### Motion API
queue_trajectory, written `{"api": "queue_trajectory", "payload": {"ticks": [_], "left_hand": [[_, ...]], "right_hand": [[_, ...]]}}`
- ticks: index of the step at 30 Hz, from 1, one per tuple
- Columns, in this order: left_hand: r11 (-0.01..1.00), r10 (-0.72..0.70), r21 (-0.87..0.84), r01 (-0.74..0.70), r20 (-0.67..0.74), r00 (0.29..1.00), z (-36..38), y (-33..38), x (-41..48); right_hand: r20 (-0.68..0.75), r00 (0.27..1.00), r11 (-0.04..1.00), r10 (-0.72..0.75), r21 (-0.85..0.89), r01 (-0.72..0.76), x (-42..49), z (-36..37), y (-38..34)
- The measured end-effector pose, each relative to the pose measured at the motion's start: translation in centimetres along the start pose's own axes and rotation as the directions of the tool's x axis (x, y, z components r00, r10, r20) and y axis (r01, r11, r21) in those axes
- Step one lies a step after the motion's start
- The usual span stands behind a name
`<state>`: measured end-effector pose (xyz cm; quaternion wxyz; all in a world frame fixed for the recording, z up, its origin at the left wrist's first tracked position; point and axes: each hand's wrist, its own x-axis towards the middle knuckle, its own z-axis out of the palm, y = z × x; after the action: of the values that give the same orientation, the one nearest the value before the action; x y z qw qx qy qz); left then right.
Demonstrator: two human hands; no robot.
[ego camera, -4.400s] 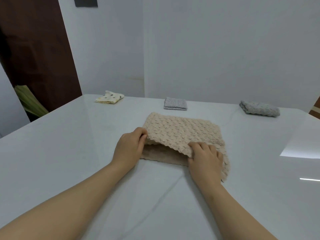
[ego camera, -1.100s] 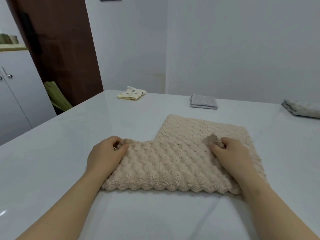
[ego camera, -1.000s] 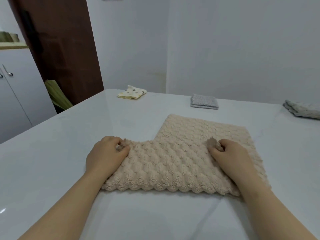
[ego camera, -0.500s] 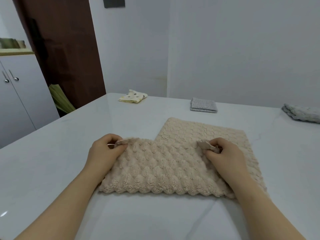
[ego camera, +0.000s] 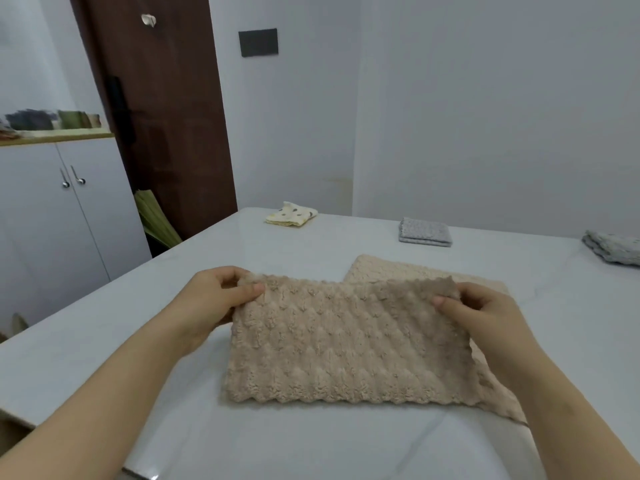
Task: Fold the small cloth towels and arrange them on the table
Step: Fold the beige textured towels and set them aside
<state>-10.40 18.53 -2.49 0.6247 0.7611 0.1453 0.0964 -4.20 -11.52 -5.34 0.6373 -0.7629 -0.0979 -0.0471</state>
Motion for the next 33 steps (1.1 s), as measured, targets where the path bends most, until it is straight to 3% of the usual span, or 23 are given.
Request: {"api": "queue_trajectory", "payload": {"ticks": [3,6,7,10,12,15,21,28,33], "left_hand": [[0.998,0.039,-0.037,-0.041,-0.042,0.998,-2.0,1.2,-1.0],[0.987,-0.013,-0.158,0.002,-0.072,0.997,-4.1,2.2,-1.8],[0.987,-0.035,-0.158,0.023,-0.074,0.997,-4.6,2.1,-1.8],[0.992,-0.058,0.105,0.072,-0.132,0.99,-5.0,0.4,-1.3],[0.976,-0.089,0.188,0.113,-0.135,0.987,-4.4,-1.8,-0.8],[0.963,-0.134,0.22,0.158,-0.122,0.983,-3.4,-5.0,-0.1],[0.974,0.014,0.223,0.028,-0.185,0.983,-1.2,-5.8,1.8],[0.937,0.227,0.315,-0.149,-0.224,0.948,1.5,-6.3,2.0],[0.972,0.233,0.1,-0.213,-0.293,0.927,1.0,-6.5,1.5]], "right_hand": [[0.015,0.998,0.968,0.054,0.244,-0.056,-0.7,0.3,-2.3],[0.124,0.984,0.918,0.124,0.362,-0.162,-1.2,1.0,-3.4],[0.134,0.978,0.915,0.16,0.35,-0.198,-1.3,1.5,-3.5],[0.098,0.959,0.943,0.267,0.18,-0.282,-1.2,3.9,-2.0],[0.066,0.957,0.956,0.284,0.051,-0.287,-1.1,5.1,-0.3],[-0.014,0.983,0.97,0.183,-0.158,-0.183,-0.2,5.5,1.5],[-0.07,0.997,0.889,0.039,-0.453,-0.067,1.6,3.8,2.2],[-0.111,0.994,0.921,-0.015,-0.388,-0.029,3.0,1.8,2.7],[-0.163,0.985,0.99,-0.059,-0.135,0.037,2.1,2.7,2.6]]}}
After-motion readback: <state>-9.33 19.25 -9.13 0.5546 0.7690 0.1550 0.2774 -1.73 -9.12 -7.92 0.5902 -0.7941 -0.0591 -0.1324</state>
